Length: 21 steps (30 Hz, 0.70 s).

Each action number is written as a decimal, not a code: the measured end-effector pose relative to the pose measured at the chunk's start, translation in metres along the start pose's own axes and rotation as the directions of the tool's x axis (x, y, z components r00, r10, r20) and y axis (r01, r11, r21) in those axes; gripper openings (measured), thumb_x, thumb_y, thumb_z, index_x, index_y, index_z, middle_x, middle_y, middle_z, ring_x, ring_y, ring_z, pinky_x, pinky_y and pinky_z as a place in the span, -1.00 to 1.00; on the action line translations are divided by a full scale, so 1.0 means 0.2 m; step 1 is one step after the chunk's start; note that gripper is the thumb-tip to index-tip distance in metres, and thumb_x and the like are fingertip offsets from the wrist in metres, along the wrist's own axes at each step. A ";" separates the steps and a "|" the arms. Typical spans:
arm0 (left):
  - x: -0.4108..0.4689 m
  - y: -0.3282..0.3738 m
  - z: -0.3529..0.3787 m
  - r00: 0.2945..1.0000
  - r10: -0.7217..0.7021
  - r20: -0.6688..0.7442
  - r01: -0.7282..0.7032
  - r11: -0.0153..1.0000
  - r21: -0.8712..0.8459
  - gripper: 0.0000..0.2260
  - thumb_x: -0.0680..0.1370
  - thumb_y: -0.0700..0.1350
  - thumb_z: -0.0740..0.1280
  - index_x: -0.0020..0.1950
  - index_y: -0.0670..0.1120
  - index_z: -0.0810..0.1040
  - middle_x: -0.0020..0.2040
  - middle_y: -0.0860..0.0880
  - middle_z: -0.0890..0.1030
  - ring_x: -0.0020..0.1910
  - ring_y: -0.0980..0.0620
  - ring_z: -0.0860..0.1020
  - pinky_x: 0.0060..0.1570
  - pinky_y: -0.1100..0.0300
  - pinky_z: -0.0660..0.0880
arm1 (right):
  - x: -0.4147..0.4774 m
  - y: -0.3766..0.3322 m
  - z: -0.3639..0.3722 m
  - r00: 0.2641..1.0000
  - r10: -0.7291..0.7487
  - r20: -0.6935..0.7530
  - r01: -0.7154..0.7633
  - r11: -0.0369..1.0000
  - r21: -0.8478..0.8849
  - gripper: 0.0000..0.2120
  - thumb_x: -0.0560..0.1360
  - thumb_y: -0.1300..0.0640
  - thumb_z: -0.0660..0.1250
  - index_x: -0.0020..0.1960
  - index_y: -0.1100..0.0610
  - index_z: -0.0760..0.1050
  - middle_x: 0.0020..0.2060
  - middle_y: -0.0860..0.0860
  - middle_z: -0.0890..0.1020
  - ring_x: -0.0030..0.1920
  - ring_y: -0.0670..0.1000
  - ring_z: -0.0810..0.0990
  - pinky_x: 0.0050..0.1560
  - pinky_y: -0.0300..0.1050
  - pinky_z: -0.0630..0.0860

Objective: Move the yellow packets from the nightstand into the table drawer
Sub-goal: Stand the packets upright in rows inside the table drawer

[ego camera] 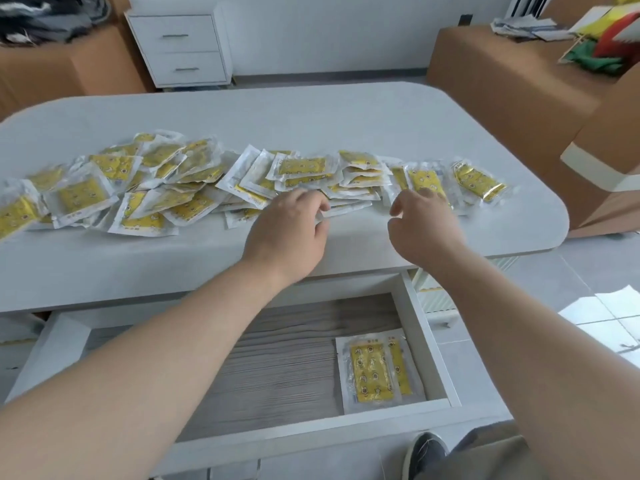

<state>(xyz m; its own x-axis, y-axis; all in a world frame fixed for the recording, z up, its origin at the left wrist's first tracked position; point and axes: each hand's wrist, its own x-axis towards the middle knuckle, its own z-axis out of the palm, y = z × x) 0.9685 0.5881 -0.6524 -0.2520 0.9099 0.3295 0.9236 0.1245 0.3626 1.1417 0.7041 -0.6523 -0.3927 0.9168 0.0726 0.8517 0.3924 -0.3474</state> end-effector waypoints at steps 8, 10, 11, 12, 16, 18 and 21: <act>0.35 -0.15 0.14 0.954 -0.202 0.224 0.134 0.949 0.284 -0.28 0.60 0.24 0.19 0.63 -0.11 0.06 0.64 -0.09 0.10 0.61 -0.10 0.08 0.54 -0.07 0.13 | 0.04 0.16 0.08 0.985 0.113 0.127 -0.088 0.979 -0.185 -0.26 0.62 -0.26 0.06 0.64 0.13 -0.03 0.61 0.14 0.11 0.61 0.19 0.02 0.56 0.19 0.07; 0.31 -0.15 0.16 0.966 -0.182 0.186 0.112 0.936 0.333 -0.30 0.61 0.26 0.17 0.61 -0.11 0.10 0.60 -0.11 0.19 0.57 -0.13 0.17 0.51 -0.09 0.16 | 0.01 0.13 0.06 0.992 0.109 0.067 -0.092 0.971 -0.219 -0.30 0.62 -0.23 0.11 0.59 0.18 0.11 0.49 0.21 0.29 0.52 0.24 0.21 0.50 0.16 0.17; 0.27 -0.13 0.16 0.974 -0.165 0.157 0.097 0.923 0.372 -0.32 0.61 0.26 0.15 0.60 -0.11 0.12 0.56 -0.12 0.25 0.53 -0.15 0.23 0.48 -0.10 0.20 | -0.01 0.11 0.05 0.991 0.116 0.063 -0.098 0.967 -0.236 -0.35 0.62 -0.22 0.12 0.54 0.20 0.21 0.43 0.22 0.32 0.46 0.25 0.28 0.47 0.14 0.21; 0.23 -0.11 0.16 0.979 -0.151 0.134 0.084 0.909 0.409 -0.34 0.62 0.26 0.13 0.59 -0.10 0.15 0.51 -0.12 0.30 0.48 -0.17 0.28 0.44 -0.10 0.23 | -0.03 0.10 0.05 0.990 0.119 0.072 -0.097 0.962 -0.257 -0.41 0.63 -0.20 0.11 0.47 0.21 0.33 0.39 0.21 0.33 0.40 0.25 0.33 0.43 0.13 0.25; 0.06 -0.08 0.15 0.983 -0.116 0.143 0.048 0.911 0.410 -0.43 0.62 0.28 0.08 0.48 -0.05 0.36 0.41 -0.07 0.36 0.39 -0.14 0.34 0.38 -0.09 0.26 | -0.13 0.02 0.03 0.989 0.094 0.114 -0.057 0.954 -0.293 -0.54 0.67 -0.12 0.08 0.29 0.21 0.50 0.28 0.19 0.35 0.22 0.24 0.44 0.26 0.11 0.36; -0.02 -0.08 0.13 0.979 -0.126 0.159 0.062 0.932 0.357 -0.46 0.62 0.28 0.07 0.43 -0.04 0.42 0.39 -0.05 0.38 0.37 -0.13 0.35 0.35 -0.07 0.31 | -0.17 -0.03 0.02 0.991 0.066 0.119 -0.031 0.961 -0.275 -0.62 0.69 -0.05 0.09 0.30 0.17 0.49 0.26 0.18 0.37 0.22 0.23 0.46 0.20 0.10 0.37; -0.14 -0.07 0.10 0.978 -0.147 0.145 0.100 0.951 0.292 -0.56 0.65 0.22 0.08 0.28 -0.04 0.53 0.32 -0.05 0.44 0.30 -0.13 0.40 0.20 -0.04 0.42 | -0.23 -0.08 0.02 0.995 0.013 0.100 0.014 0.964 -0.267 -0.75 0.63 0.14 0.18 0.28 0.12 0.47 0.19 0.14 0.42 0.20 0.20 0.48 0.12 0.09 0.36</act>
<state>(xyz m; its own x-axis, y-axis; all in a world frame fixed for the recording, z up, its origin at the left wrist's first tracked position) 0.9675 0.5681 -0.6840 -0.3409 0.9292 0.1430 0.9377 0.3251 0.1229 1.1445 0.6554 -0.6536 -0.4142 0.9098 -0.0259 0.9078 0.4109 -0.0846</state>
